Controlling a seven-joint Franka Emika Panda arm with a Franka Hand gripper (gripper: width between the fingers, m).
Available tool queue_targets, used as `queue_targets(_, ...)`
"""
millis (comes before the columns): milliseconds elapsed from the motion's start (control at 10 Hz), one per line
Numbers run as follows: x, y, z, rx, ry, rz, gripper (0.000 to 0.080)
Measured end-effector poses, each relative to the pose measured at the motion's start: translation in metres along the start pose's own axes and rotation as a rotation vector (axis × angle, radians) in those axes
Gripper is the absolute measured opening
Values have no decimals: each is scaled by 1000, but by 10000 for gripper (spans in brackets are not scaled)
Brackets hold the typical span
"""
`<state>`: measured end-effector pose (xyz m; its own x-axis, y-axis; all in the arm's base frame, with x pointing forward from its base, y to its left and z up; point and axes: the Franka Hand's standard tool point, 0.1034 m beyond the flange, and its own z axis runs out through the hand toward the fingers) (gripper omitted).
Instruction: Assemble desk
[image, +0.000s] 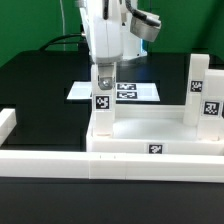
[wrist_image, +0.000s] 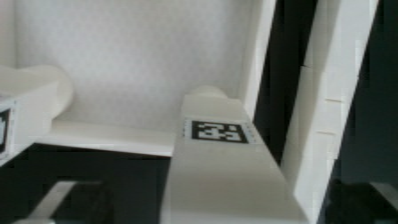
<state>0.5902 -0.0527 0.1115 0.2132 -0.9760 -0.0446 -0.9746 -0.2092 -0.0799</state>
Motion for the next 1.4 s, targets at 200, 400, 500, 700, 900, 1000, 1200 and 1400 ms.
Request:
queue_targets(200,1,-1,0,5,3,-143,646)
queue_targets(400,1,-1,0,5,3,-297,648)
queue_targets(500,1,-1,0,5,4,-348,648)
queue_targets(700,1,-1,0,3,5,-522,648)
queue_targets(900,-1,-2,-1,-6,13,-675,648)
queue_targets(1000,-1,-2,0,-9,15,-761,648)
queue_targets(1200,0,-1,2,-27,25,-972,648)
queue_targets(1400,1,0,3,-34,24,-1090,648)
